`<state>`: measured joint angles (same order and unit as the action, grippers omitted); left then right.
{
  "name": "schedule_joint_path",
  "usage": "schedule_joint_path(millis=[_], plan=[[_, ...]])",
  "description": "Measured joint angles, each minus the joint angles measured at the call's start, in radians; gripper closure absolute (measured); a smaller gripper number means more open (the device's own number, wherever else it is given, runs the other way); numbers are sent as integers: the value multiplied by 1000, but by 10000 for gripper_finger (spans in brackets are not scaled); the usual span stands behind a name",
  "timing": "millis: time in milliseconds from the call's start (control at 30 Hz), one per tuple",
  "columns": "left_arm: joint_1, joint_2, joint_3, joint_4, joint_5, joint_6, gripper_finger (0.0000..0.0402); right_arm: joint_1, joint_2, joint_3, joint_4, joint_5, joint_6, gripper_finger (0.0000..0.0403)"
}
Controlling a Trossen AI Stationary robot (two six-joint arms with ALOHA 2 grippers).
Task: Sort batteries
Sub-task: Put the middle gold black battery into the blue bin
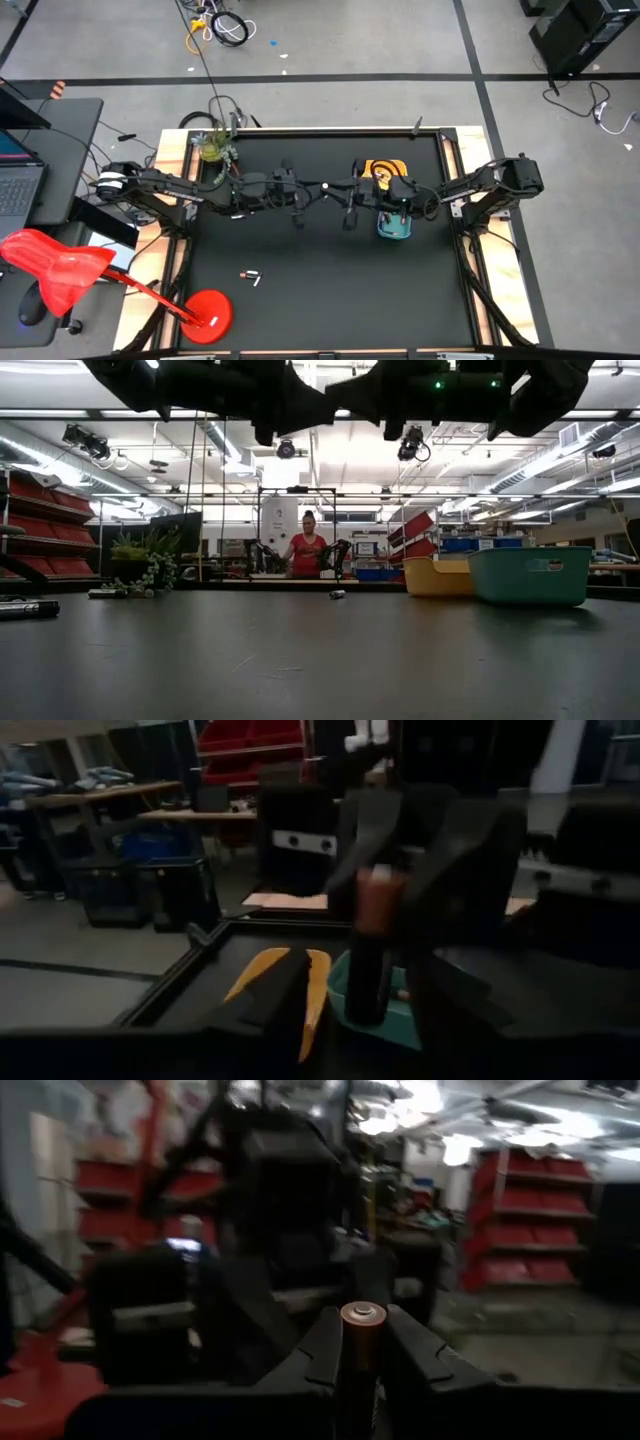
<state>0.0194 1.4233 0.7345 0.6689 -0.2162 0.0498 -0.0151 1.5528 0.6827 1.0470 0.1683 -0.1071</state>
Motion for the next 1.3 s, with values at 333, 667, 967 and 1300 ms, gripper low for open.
schedule_joint_path(millis=[333,667,967,1300], plan=[[0,0,-2,-227,-53,-8,207,50,-61,0,-415,258,94,359],[-3,0,-2,-560,-34,-87,215,190,-326,0,-1254,526,492,359],[-47,0,-2,-716,30,-124,216,244,-433,-20,-1803,432,1052,345],[-67,-4,-4,-986,250,-163,216,218,-327,-145,-1650,307,1042,298]])
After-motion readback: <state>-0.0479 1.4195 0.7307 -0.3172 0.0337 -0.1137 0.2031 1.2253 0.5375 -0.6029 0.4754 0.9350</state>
